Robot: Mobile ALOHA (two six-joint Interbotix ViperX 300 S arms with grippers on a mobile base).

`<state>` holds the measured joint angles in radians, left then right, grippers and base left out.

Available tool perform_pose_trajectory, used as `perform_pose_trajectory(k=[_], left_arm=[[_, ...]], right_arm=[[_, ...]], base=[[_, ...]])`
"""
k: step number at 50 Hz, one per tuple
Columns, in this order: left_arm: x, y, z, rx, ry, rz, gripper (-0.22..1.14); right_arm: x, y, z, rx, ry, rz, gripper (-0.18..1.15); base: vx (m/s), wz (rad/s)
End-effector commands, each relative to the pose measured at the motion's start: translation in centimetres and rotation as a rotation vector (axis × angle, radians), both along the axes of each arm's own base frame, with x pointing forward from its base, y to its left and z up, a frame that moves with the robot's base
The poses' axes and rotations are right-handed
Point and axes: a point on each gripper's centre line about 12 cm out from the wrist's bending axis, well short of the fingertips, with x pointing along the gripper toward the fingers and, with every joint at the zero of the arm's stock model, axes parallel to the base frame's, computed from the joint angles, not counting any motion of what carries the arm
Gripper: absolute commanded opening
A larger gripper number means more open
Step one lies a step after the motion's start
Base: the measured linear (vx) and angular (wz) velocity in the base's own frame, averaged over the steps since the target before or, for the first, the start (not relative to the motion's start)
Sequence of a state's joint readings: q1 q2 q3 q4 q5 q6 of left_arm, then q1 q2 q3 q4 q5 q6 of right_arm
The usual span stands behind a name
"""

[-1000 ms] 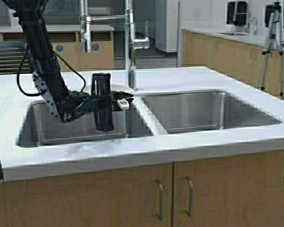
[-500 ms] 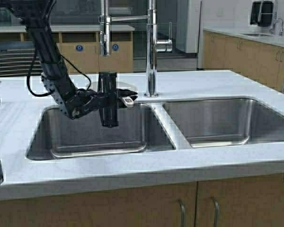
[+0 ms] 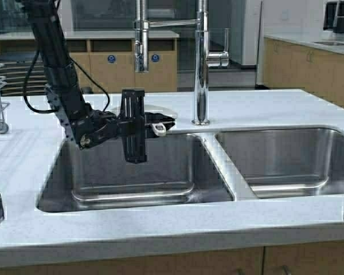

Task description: Wash the pan

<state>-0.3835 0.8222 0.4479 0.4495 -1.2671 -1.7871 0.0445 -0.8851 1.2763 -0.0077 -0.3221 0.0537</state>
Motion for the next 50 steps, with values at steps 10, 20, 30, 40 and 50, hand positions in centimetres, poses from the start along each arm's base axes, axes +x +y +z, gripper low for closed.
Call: perform_pose_trajectory(k=[10, 20, 30, 40, 50], left_arm=[[-2.9, -2.4, 2.5, -0.029, -0.049, -0.078, 0.03], [-3.7, -3.2, 2.5, -0.040, -0.056, -0.106, 0.03], [-3.9, -3.1, 2.4, -0.045, -0.053, -0.106, 0.03], [-4.1, -3.1, 2.2, -0.042, -0.049, -0.107, 0.03], [-4.5, -2.9, 2.1, -0.045, -0.045, -0.109, 0.03]], right_arm=[[1.5, 0.1, -0.8, -0.027, 0.063, 0.006, 0.06], [3.7, 0.2, -0.6, -0.046, 0.093, 0.010, 0.06], [10.0, 0.6, 0.3, -0.054, 0.119, 0.014, 0.41], [19.2, 1.5, 1.2, -0.124, 0.111, 0.064, 1.09], [26.5, 2.0, 1.8, -0.092, 0.111, 0.073, 1.04]], base=[[0.09, 0.17], [0.05, 0.10], [0.02, 0.04], [0.00, 0.00], [0.00, 0.00]])
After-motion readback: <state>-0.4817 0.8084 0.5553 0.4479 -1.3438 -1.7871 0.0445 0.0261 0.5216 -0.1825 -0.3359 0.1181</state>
